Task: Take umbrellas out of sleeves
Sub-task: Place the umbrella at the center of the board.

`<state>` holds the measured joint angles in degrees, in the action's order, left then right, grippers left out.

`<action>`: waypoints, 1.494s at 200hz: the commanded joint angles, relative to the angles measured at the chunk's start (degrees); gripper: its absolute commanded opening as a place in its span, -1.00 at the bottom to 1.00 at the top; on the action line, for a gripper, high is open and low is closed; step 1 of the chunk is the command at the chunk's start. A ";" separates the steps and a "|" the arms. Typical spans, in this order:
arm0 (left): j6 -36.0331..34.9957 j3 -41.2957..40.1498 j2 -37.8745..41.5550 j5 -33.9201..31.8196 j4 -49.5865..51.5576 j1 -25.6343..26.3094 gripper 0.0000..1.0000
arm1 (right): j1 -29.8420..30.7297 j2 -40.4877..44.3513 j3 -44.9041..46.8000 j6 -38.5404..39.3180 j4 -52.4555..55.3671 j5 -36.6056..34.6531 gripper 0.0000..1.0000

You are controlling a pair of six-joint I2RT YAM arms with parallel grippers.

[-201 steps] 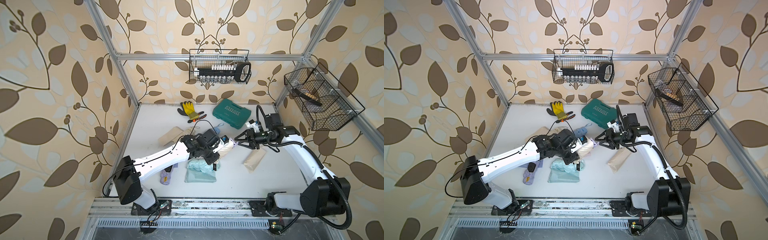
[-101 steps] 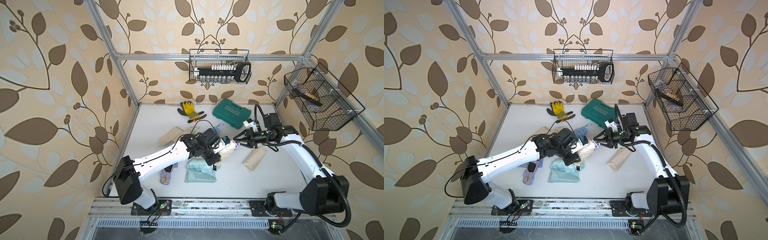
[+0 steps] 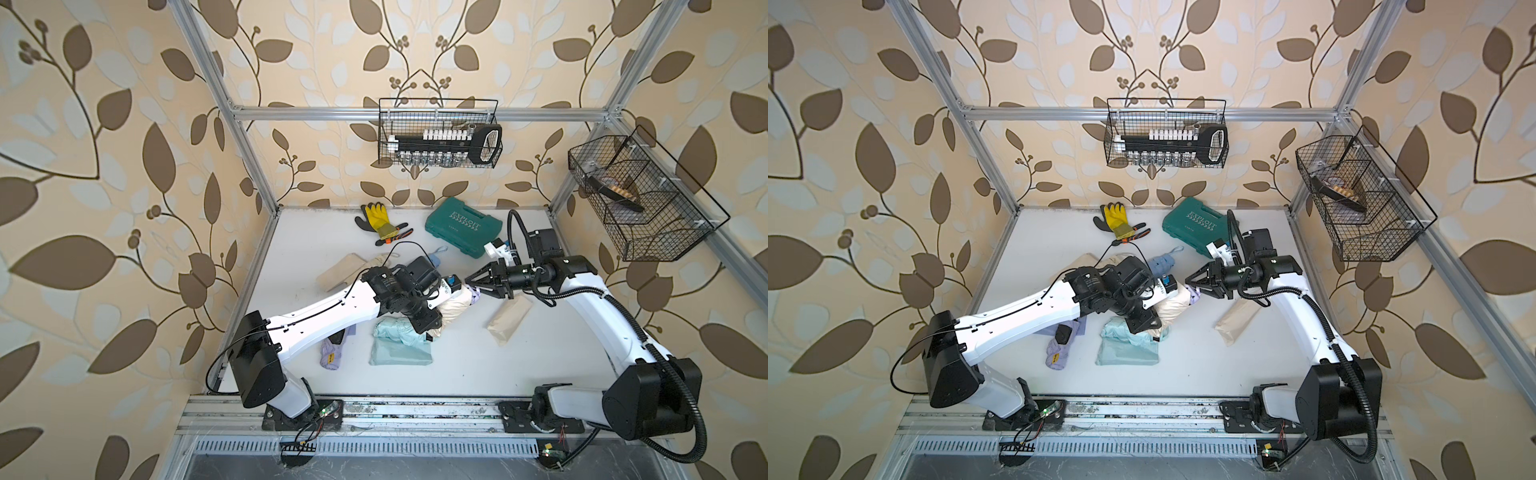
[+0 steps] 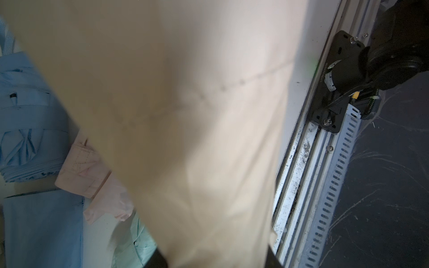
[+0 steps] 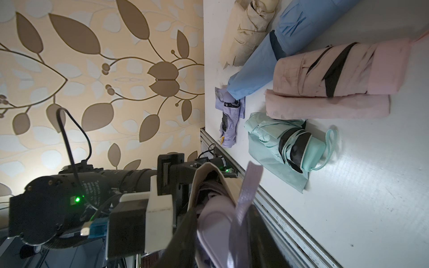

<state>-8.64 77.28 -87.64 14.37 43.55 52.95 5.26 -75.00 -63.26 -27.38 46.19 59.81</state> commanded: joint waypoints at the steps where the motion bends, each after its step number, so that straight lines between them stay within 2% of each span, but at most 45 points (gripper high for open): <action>1: 1.17 3.03 1.37 -0.11 -3.55 -1.16 -0.90 | 0.94 1.18 1.32 1.50 2.15 4.23 -0.34; 27: 1.16 2.79 1.64 -0.21 -3.12 -1.27 -0.90 | 1.72 1.09 1.61 1.59 2.22 4.87 -0.32; 47: 1.18 2.72 1.94 -0.51 -3.12 -1.27 -0.89 | 2.64 0.65 1.92 2.26 2.99 5.09 -0.18; 67: 1.17 2.71 1.95 -0.47 -3.04 -1.36 -0.90 | 3.05 1.05 2.14 2.64 3.34 4.93 -0.17; 131: 0.81 2.99 2.38 -1.08 -2.61 -1.79 -0.90 | 3.33 2.50 4.89 2.42 2.63 6.63 -0.32; 200: 0.03 3.77 1.94 -1.27 -2.34 -1.88 -0.88 | 7.32 0.49 6.13 2.50 1.78 6.77 -0.29; 225: -0.21 3.81 1.75 -1.70 -2.26 -1.97 -0.86 | 7.38 -0.14 5.91 2.42 1.27 6.16 -0.46; 246: -0.52 3.61 1.57 -1.93 -2.20 -2.22 -0.82 | 7.36 -0.99 5.54 2.44 0.84 5.81 -0.70; 282: -0.82 2.89 0.05 -1.46 -3.15 -3.73 -0.75 | 7.10 -1.95 4.85 2.39 0.54 4.53 -0.82; 299: -0.67 3.05 -1.55 -0.29 -4.12 -4.98 -0.61 | 6.54 -2.28 4.48 2.40 1.03 3.63 -0.87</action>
<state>-10.70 77.28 -88.14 15.66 52.93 51.59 10.63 -76.40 -58.48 -25.30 41.19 60.51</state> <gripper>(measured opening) 0.336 0.082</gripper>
